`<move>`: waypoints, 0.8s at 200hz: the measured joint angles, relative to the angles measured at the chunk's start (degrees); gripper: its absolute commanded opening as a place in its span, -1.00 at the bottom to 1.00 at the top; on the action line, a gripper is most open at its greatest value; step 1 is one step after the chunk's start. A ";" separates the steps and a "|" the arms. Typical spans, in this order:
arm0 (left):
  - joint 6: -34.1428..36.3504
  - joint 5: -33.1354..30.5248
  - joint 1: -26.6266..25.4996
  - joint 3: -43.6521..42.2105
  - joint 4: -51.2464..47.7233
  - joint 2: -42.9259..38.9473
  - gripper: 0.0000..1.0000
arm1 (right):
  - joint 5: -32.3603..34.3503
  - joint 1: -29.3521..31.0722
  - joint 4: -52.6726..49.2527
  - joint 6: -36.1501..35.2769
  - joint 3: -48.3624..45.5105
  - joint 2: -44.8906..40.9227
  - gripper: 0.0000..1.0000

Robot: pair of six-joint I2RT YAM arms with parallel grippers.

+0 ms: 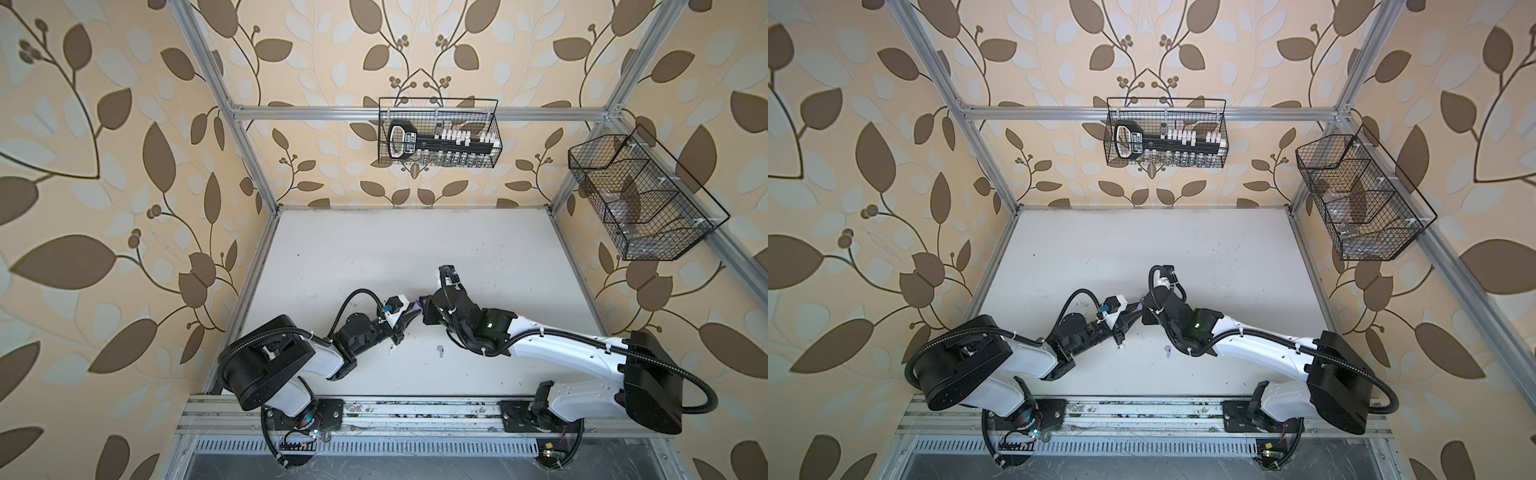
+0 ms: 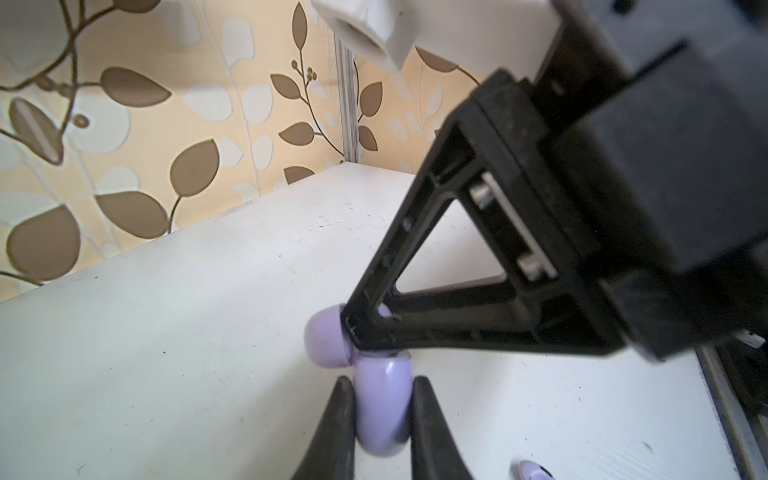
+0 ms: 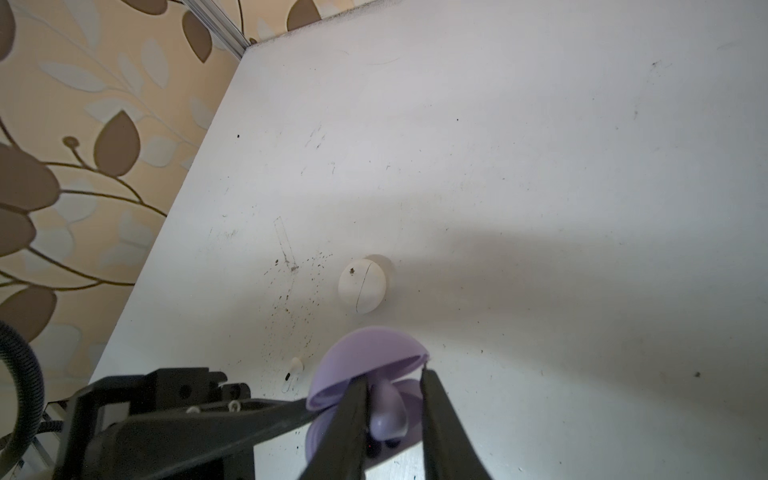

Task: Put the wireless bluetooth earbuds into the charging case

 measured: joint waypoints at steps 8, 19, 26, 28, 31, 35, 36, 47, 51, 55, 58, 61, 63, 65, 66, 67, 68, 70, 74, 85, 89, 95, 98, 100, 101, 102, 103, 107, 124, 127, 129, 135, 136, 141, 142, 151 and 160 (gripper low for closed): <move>0.04 0.22 0.00 0.00 0.13 -0.04 -1.00 | -0.35 -0.09 -0.04 0.00 -0.15 -0.37 -0.50; 0.07 0.44 0.00 0.00 0.24 -0.07 -1.00 | -0.70 -0.09 -0.04 0.02 -0.33 -0.79 -0.49; 0.07 0.61 0.00 0.00 0.24 -0.07 -1.00 | -0.87 -0.11 -0.07 0.04 -0.39 -0.98 -0.48; 0.07 0.63 0.00 0.00 0.26 -0.07 -1.00 | -0.87 -0.13 -0.11 0.07 -0.42 -1.03 -0.48; 0.07 0.70 0.00 0.00 0.26 -0.07 -1.00 | -1.05 -0.15 -0.17 0.13 -0.42 -1.09 -0.47; 0.09 0.72 0.00 0.00 0.26 -0.07 -1.00 | -1.11 -0.20 -0.17 0.20 -0.46 -1.22 -0.47; 0.07 0.72 0.00 0.00 0.28 -0.07 -1.00 | -1.16 -0.20 -0.17 0.20 -0.48 -1.25 -0.47; 0.09 0.79 0.00 0.00 0.31 -0.07 -1.00 | -1.60 -0.46 -0.17 0.35 -0.79 -1.77 -0.47; 0.09 0.81 0.00 0.00 0.31 -0.07 -1.00 | -1.88 -0.61 -0.04 0.39 -1.01 -2.03 -0.46; 0.09 0.81 0.00 0.00 0.31 -0.07 -1.00 | -2.01 -0.79 0.04 0.48 -1.22 -2.36 -0.46; 0.09 0.81 0.00 0.00 0.31 -0.07 -1.00 | -2.27 -0.94 0.15 0.52 -1.49 -2.64 -0.46; 0.09 0.83 0.00 0.00 0.31 -0.07 -1.00 | -2.40 -1.11 0.20 0.61 -1.70 -2.91 -0.46; 0.11 0.85 0.00 0.00 0.31 -0.07 -1.00 | -2.62 -1.22 0.28 0.63 -1.90 -3.10 -0.46; 0.11 0.85 0.00 0.00 0.31 -0.07 -1.00 | -2.80 -1.33 0.46 0.66 -2.10 -3.32 -0.46; 0.09 0.85 0.00 0.00 0.31 -0.07 -1.00 | -2.82 -1.38 0.48 0.66 -2.19 -3.41 -0.46; 0.09 0.85 0.00 0.00 0.31 -0.07 -1.00 | -2.95 -1.46 0.57 0.70 -2.32 -3.54 -0.46; 0.11 0.87 0.00 0.00 0.31 -0.07 -1.00 | -3.02 -1.51 0.61 0.70 -2.38 -3.61 -0.45; 0.11 0.90 0.00 0.00 0.31 -0.07 -1.00 | -3.26 -1.62 0.72 0.76 -2.56 -3.82 -0.45; 0.11 1.01 0.00 0.00 0.31 -0.07 -1.00 | -3.54 -1.81 0.87 0.85 -2.91 -4.26 -0.45; 0.13 1.07 -0.02 0.00 0.31 -0.07 -1.00 | -4.42 -2.25 1.07 1.05 -3.56 -5.20 -0.44; 0.15 1.07 -0.02 0.00 0.31 -0.07 -1.00 | -4.72 -2.43 1.20 1.11 -3.78 -5.51 -0.44; 0.17 1.07 0.00 0.00 0.31 -0.07 -1.00 | -5.11 -2.71 1.40 1.27 -4.04 -5.95 -0.44; 0.17 1.07 0.00 0.00 0.31 -0.07 -1.00 | -5.38 -2.82 1.51 1.27 -4.15 -6.12 -0.44; 0.20 1.07 0.00 0.00 0.31 -0.07 -1.00 | -5.55 -2.93 1.60 1.31 -4.22 -6.25 -0.44; 0.20 1.07 0.00 0.00 0.31 -0.07 -1.00 | -5.60 -3.02 1.62 1.31 -4.28 -6.34 -0.44; 0.20 1.07 0.00 0.00 0.31 -0.07 -1.00 | -5.68 -3.06 1.66 1.36 -4.31 -6.38 -0.44; 0.20 1.07 0.00 0.00 0.31 -0.07 -1.00 | -5.81 -3.13 1.75 1.38 -4.35 -6.43 -0.44; 0.24 1.07 0.00 0.00 0.31 -0.07 -1.00 | -6.05 -3.32 1.90 1.46 -4.48 -6.60 -0.43; 0.31 1.07 0.00 0.00 0.31 -0.07 -1.00 | -7.34 -4.07 3.04 1.68 -5.31 -7.21 -0.43; 0.31 1.07 0.00 0.00 0.31 -0.07 -1.00 | -7.58 -4.20 3.13 1.70 -5.44 -7.23 -0.43; 0.31 1.07 0.00 0.00 0.33 -0.07 -1.00 | -7.69 -4.26 3.17 1.77 -5.53 -7.26 -0.43; 0.33 1.07 0.00 0.00 0.33 -0.09 -1.00 | -8.15 -4.44 3.54 1.88 -5.81 -7.30 -0.43; 0.33 1.07 0.00 0.00 0.31 -0.09 -1.00 | -8.22 -4.48 3.61 1.88 -5.86 -7.30 -0.43; 0.33 1.07 0.00 0.00 0.31 -0.11 -1.00 | -8.59 -4.57 3.76 1.97 -6.05 -7.30 -0.43; 0.33 1.07 0.00 0.00 0.31 -0.11 -1.00 | -8.61 -4.59 3.78 1.97 -6.08 -7.30 -0.43; 0.33 1.09 0.00 0.00 0.31 -0.11 -1.00 | -9.25 -4.70 4.04 2.12 -6.25 -7.28 -0.43; 0.37 1.07 0.00 0.00 0.33 -0.13 -1.00 | -9.84 -4.79 4.42 2.14 -6.29 -7.23 -0.43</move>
